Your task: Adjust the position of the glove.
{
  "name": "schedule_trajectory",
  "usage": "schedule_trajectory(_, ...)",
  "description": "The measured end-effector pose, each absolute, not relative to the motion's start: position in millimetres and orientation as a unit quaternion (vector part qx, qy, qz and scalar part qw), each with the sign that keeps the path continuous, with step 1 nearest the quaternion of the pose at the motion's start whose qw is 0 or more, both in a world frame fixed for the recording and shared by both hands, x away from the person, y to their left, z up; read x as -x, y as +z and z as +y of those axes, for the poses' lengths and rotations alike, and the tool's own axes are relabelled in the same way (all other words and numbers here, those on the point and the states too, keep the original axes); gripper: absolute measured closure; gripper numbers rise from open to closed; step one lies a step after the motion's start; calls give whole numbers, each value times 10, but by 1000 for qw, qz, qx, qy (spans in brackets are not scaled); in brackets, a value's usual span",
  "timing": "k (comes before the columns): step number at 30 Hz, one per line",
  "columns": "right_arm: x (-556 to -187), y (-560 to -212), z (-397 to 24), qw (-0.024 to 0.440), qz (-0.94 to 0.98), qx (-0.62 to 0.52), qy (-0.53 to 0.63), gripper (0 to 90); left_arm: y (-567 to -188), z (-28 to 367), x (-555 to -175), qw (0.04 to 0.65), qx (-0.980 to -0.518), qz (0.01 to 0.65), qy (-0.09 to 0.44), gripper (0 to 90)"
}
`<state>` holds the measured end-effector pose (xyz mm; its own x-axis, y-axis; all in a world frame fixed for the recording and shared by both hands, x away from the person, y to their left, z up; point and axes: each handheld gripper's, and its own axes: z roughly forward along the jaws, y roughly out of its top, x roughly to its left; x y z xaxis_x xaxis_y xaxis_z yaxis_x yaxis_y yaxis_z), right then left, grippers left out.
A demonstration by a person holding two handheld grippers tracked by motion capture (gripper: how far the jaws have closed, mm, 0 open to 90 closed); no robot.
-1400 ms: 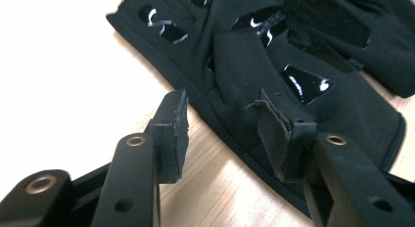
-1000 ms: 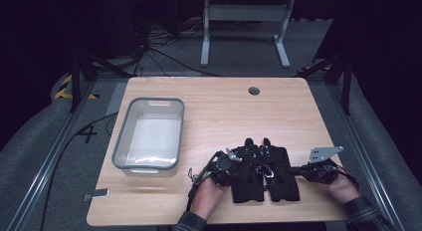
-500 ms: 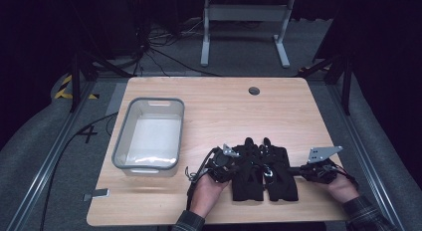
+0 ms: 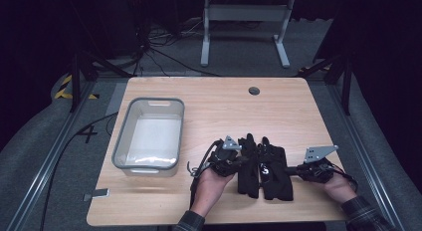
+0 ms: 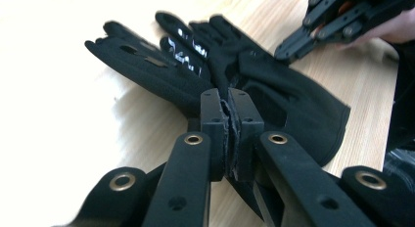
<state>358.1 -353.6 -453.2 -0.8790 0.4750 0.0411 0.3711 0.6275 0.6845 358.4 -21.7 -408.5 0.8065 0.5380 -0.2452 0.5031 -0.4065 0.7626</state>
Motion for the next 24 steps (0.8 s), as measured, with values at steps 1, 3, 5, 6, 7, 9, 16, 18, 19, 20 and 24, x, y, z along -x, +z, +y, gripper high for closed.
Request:
schedule_trajectory(1, -3583, -4533, -3531, 72, 899, -235, 362, 900, -4066, -214, -3590, 449, -838, 309, 21, 870)
schedule_trajectory(3, -3589, -4534, -3529, 72, 899, -235, 363, 900, -4044, -211, -3598, 452, -837, 309, 21, 870)
schedule_trajectory(5, -3592, -4535, -3525, 73, 899, -235, 363, 900, -4030, -210, -3604, 454, -836, 307, 23, 870)
schedule_trajectory(6, -3594, -4534, -3522, 72, 899, -235, 363, 900, -4027, -215, -3603, 454, -836, 307, 21, 870)
schedule_trajectory(7, -3598, -4534, -3518, 72, 899, -235, 362, 900, -4027, -222, -3604, 456, -835, 307, 22, 871)
schedule_trajectory(9, -3606, -4536, -3503, 74, 899, -233, 363, 900, -4018, -239, -3603, 457, -835, 305, 21, 870)
schedule_trajectory(16, -3624, -4542, -3437, 70, 899, -229, 366, 900, -3977, -300, -3582, 462, -836, 295, 19, 871)
schedule_trajectory(18, -3632, -4542, -3438, 67, 899, -230, 367, 900, -3954, -315, -3573, 463, -837, 292, 22, 871)
schedule_trajectory(19, -3634, -4543, -3437, 67, 898, -231, 368, 900, -3942, -320, -3570, 464, -836, 291, 22, 872)
schedule_trajectory(20, -3635, -4544, -3436, 67, 898, -232, 368, 900, -3932, -323, -3570, 465, -837, 289, 22, 871)
schedule_trajectory(24, -3641, -4545, -3432, 67, 897, -232, 369, 900, -3913, -358, -3570, 467, -836, 285, 24, 872)
